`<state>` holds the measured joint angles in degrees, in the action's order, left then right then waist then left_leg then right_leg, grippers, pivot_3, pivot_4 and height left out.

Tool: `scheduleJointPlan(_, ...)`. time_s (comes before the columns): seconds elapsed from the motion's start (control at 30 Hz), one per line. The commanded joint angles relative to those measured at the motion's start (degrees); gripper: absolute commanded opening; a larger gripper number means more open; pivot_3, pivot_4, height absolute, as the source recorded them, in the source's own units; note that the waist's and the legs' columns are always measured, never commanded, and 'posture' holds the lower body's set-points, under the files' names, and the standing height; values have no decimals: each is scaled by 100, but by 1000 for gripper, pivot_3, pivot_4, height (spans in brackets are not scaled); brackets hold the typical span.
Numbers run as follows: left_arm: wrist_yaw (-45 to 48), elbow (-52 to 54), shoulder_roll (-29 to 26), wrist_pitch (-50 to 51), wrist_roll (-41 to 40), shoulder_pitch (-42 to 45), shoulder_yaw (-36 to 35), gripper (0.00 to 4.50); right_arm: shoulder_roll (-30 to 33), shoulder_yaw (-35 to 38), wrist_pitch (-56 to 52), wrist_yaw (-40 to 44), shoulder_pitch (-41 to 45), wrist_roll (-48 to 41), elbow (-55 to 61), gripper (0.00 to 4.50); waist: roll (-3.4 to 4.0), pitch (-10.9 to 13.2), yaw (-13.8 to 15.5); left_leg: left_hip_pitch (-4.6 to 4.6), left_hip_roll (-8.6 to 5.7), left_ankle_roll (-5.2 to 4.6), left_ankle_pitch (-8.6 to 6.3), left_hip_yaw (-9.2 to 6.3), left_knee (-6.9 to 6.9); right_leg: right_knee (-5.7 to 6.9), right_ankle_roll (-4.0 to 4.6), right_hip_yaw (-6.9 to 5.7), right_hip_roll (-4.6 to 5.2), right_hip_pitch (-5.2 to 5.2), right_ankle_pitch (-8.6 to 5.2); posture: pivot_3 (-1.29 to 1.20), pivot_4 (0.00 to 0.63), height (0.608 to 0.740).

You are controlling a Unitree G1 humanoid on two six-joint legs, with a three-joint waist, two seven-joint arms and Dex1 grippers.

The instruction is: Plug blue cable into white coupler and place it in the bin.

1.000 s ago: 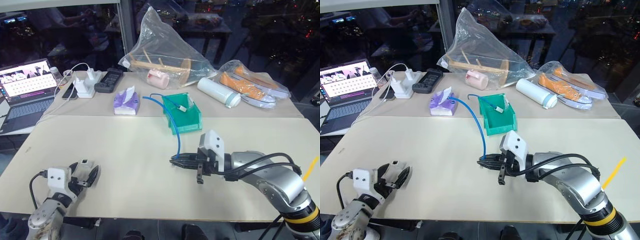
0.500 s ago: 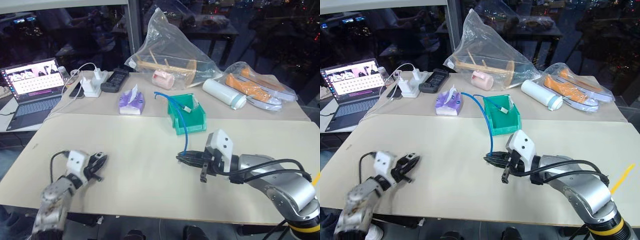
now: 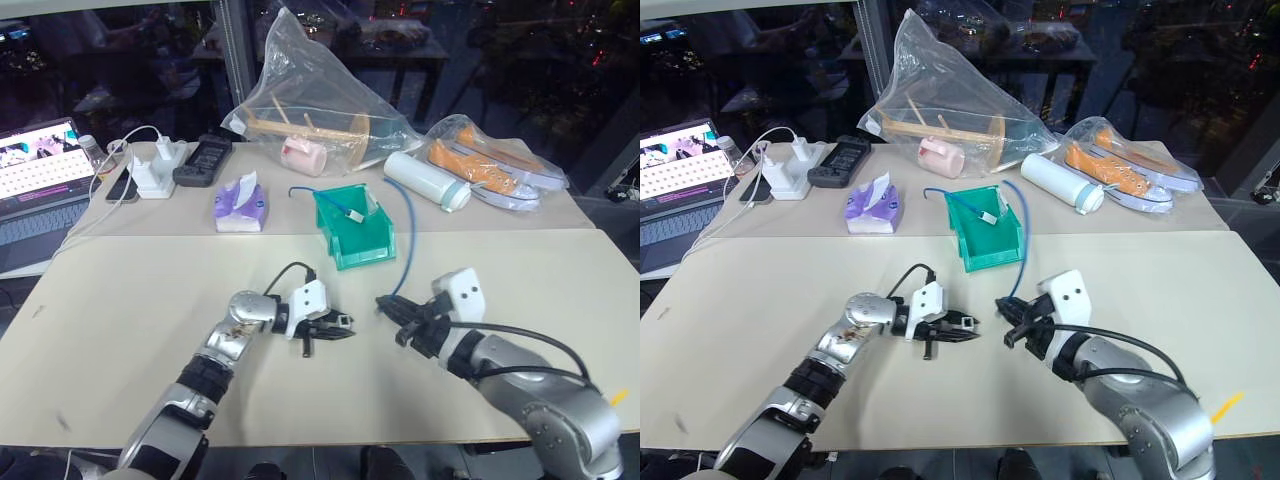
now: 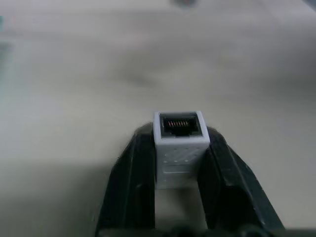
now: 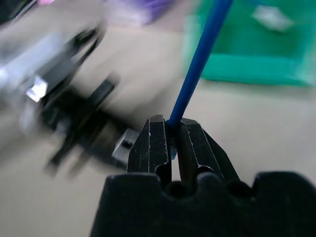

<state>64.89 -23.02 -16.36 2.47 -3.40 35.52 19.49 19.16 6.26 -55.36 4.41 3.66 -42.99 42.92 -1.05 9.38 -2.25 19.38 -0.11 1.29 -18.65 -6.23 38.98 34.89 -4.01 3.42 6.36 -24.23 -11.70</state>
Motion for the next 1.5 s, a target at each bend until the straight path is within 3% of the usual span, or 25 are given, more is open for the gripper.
scheduleJointPlan(0.03, -268, 345, 98, 538, 120, -47, 109, 683, -832, 401, -176, -897, -175, -762, 305, 0, 2, 0, 6, -5, 0, 3, 2, -3, 3, 1, 0, 1, -1, 2, 0, 0, 150, 740)
scheduleJointPlan(0.13, -233, 628, 157, 1189, -17, 13, 110, 683, -1540, 627, -168, -1660, -298, -1569, 221, 0, 3, 0, 43, -10, -1, 10, 6, -4, 3, 0, 0, 4, -1, 2, -2, 0, 150, 740)
scheduleJointPlan(0.23, -77, 1010, 179, 1801, -187, -10, 183, 683, -1679, 754, -86, -2059, -237, -2018, 197, 0, 4, 1, 40, -11, -1, 14, 8, -4, 3, 4, 0, 5, -1, -1, -2, 0, 150, 740)
scheduleJointPlan(0.37, 28, 1503, 164, 2349, -322, -113, 357, 683, -1553, 643, -111, -2314, -181, -2375, 143, 0, 5, 1, -11, -11, -1, 15, 9, -5, 1, 8, 0, 6, -2, -5, -2, 0, 150, 740)
scheduleJointPlan(1.5, -226, 1886, 137, 2523, -513, -327, 336, 683, -532, -62, 37, -2720, -540, -3071, -327, 0, 5, 1, -18, -10, -1, 14, 9, -3, 0, 0, 1, 9, -3, -4, -3, 0, 150, 740)
